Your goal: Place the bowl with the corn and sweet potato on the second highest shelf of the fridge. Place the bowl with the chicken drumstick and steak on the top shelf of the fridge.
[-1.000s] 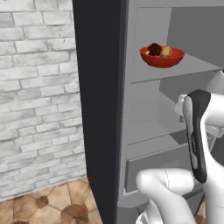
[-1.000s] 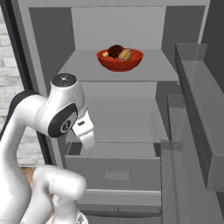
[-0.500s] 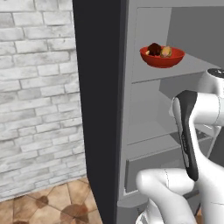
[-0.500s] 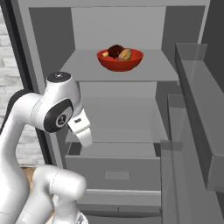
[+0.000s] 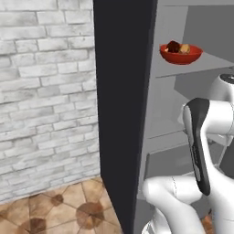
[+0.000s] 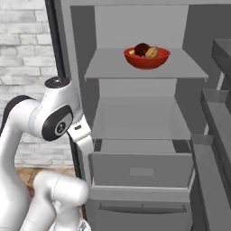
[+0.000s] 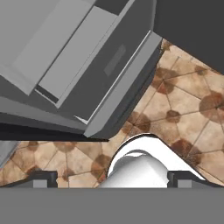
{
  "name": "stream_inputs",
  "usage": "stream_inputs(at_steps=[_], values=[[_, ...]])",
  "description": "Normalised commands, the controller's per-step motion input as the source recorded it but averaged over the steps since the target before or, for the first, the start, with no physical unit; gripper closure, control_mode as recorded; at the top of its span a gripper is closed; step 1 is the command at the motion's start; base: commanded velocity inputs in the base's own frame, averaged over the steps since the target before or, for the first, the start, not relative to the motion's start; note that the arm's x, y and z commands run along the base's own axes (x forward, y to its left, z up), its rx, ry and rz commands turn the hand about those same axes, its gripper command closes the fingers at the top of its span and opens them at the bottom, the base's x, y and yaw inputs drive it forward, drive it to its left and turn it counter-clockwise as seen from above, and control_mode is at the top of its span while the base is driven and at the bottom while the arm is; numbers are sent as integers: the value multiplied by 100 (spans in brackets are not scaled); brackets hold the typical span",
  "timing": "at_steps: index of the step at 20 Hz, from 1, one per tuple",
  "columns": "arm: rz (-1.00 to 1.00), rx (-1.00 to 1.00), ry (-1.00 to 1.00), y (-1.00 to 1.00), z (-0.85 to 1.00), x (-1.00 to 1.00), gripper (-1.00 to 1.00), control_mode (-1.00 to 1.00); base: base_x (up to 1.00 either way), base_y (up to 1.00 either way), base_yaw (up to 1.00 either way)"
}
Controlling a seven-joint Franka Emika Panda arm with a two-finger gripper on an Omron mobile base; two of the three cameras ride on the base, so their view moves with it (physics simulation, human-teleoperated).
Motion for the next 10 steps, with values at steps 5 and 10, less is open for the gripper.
stream_inputs(at_steps=[5,10], values=[[0,0,0,0,0,0,-100,100,-12,56,-52],[0,0,0,0,0,0,-100,100,-40,12,-90]])
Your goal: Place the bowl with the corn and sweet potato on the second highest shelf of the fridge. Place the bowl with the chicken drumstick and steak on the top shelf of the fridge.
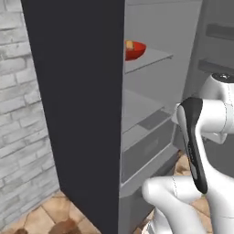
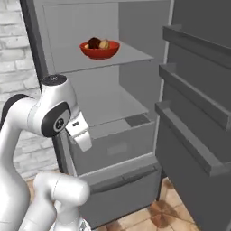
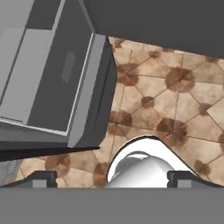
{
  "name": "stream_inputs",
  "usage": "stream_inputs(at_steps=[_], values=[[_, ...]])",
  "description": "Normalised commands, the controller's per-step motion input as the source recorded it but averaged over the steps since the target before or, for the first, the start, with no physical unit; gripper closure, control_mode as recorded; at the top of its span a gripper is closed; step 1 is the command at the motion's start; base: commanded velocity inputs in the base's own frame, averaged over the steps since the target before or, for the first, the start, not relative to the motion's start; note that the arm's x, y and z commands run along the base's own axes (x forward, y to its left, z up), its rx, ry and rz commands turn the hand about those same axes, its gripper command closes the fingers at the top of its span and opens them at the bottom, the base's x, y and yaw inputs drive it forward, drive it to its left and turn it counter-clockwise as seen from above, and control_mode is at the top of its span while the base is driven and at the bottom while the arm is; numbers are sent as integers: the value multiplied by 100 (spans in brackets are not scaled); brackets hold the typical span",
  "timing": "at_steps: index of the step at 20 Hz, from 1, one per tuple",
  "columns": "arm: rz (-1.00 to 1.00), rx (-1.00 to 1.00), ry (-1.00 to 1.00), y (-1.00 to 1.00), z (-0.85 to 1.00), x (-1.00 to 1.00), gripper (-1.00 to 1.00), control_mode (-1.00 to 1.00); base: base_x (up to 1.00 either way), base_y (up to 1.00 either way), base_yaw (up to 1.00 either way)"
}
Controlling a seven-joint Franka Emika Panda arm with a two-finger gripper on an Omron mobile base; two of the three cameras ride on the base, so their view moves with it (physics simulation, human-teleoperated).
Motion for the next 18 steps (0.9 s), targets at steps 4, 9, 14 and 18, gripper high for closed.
stream_inputs(at_steps=[4,9,14,18], values=[[0,0,0,0,0,0,-100,100,-26,9,-93],[0,0,0,0,0,0,-100,100,-35,0,-88],[0,0,0,0,0,0,-100,100,-33,-2,-86],[0,0,0,0,0,0,-100,100,-8,-71,-66]])
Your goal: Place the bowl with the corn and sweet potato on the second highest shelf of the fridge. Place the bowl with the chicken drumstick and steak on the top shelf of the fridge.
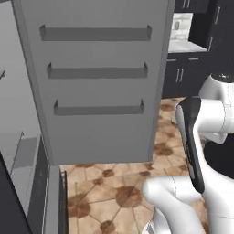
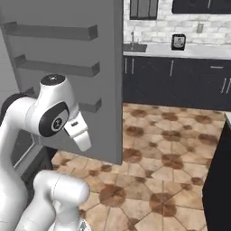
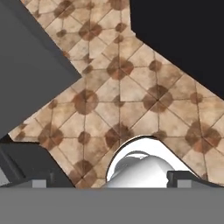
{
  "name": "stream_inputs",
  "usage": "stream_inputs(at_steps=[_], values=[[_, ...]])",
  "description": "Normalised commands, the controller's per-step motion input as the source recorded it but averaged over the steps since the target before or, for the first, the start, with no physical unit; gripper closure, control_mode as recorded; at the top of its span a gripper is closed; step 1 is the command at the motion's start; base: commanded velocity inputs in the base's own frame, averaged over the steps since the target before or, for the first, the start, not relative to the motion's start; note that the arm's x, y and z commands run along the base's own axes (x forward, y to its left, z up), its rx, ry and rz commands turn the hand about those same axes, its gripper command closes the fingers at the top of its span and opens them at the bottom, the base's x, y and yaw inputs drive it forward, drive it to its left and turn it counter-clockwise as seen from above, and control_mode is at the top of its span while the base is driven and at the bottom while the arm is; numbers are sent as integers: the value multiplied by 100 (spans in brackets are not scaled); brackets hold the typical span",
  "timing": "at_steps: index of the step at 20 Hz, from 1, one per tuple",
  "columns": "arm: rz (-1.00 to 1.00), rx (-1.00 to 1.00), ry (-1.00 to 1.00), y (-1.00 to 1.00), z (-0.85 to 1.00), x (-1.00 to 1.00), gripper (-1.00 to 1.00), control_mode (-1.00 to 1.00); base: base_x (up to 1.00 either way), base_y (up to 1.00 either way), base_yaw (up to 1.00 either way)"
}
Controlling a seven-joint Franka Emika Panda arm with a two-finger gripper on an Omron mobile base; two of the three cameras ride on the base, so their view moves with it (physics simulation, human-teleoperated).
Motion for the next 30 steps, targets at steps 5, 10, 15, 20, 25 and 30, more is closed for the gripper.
stream_inputs(at_steps=[5,10,15,20,25,30], values=[[0,0,0,0,0,0,-100,100,0,-100,-47],[0,0,0,0,0,0,-100,100,27,-97,-32],[0,0,0,0,0,0,-100,100,100,-14,-8],[0,0,0,0,0,0,-100,100,100,0,3],[0,0,0,0,0,0,-100,100,100,-6,10],[0,0,0,0,0,0,-100,100,100,0,12]])
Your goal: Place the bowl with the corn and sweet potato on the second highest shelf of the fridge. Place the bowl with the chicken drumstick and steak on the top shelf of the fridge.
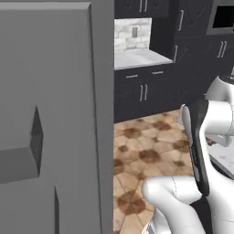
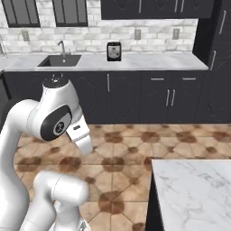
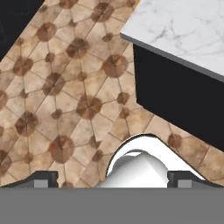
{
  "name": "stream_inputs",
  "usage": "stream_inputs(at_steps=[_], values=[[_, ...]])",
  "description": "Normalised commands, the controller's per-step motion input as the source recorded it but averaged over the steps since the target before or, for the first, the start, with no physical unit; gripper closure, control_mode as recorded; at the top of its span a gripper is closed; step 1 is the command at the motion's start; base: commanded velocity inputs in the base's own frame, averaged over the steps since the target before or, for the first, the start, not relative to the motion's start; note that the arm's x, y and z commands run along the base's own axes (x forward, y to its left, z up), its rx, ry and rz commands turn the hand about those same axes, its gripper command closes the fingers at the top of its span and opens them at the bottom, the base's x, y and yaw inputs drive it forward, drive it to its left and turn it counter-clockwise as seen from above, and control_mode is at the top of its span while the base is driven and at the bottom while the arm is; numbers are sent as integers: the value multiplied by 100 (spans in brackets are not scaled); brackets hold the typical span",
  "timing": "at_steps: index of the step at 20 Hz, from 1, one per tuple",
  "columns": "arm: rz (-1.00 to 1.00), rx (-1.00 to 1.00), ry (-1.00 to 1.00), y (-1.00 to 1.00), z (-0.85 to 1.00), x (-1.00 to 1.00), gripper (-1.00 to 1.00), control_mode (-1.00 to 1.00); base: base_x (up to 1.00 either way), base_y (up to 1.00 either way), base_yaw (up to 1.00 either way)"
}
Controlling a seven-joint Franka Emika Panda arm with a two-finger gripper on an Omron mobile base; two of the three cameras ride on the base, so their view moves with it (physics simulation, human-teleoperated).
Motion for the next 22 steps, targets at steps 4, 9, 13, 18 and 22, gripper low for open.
stream_inputs(at_steps=[4,9,13,18,22], values=[[0,0,0,0,0,0,-100,100,100,-3,9],[0,0,0,0,0,0,-100,100,100,0,8],[0,0,0,0,0,0,-100,100,100,0,8],[0,0,0,0,0,0,-100,100,100,0,7],[0,0,0,0,0,0,-100,100,100,0,6]])
